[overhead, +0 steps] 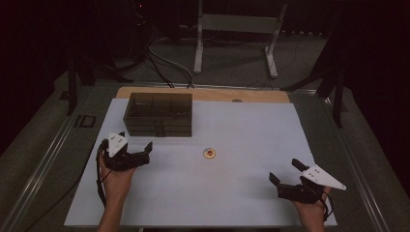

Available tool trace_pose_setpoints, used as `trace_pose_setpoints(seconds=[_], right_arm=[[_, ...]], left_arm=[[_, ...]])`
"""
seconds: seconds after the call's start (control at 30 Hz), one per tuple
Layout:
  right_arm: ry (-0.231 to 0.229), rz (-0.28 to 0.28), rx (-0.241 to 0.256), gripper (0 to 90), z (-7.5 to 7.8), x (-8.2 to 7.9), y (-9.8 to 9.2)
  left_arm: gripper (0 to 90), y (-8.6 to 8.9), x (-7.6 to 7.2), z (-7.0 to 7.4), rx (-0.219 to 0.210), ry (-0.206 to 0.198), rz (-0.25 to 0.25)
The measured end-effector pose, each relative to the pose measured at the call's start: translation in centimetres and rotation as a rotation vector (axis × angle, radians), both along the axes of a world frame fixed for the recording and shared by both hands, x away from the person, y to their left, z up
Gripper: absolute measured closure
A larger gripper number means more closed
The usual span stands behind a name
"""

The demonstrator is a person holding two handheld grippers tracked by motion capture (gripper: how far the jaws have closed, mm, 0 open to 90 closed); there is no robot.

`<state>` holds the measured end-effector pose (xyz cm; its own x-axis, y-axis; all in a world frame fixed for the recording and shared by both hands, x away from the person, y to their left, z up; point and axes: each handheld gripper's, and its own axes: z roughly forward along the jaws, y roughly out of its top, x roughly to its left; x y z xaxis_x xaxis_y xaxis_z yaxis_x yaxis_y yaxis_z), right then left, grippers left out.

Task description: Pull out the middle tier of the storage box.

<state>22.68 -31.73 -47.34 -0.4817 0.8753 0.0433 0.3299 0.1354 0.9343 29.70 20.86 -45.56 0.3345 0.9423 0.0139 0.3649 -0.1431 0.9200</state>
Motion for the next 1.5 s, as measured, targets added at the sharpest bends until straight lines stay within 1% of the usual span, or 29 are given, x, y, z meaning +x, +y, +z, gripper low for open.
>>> trace_pose_setpoints(seconds=[0.2, 0.47, 0.7, 0.8, 1.2, 1.5], right_arm=[[0.000, 0.000, 0.002, 0.4, 0.0, 0.0, 0.0], [-0.004, -0.003, 0.003, 0.4, 0.0, 0.0, 0.0], [-0.006, -0.005, 0.002, 0.4, 0.1, 0.0, -0.1], [-0.004, -0.006, 0.003, 0.4, 0.0, 0.0, -0.1], [-0.005, -0.008, 0.006, 0.4, 0.1, 0.0, -0.1], [-0.005, -0.009, 0.007, 0.4, 0.1, 0.0, -0.2]], left_arm=[[1.0, -0.2, 0.4, -0.2, -0.005, 0.004, 0.002], [1.0, -0.6, 1.2, -0.5, 0.007, 0.015, 0.003], [1.0, -0.6, 1.6, -0.5, 0.002, 0.013, 0.007], [1.0, -0.7, 1.9, -0.7, 0.001, 0.022, 0.012], [1.0, -1.1, 2.6, -1.3, 0.002, 0.039, 0.017], [1.0, -1.5, 3.5, -2.0, -0.002, 0.062, 0.022]])
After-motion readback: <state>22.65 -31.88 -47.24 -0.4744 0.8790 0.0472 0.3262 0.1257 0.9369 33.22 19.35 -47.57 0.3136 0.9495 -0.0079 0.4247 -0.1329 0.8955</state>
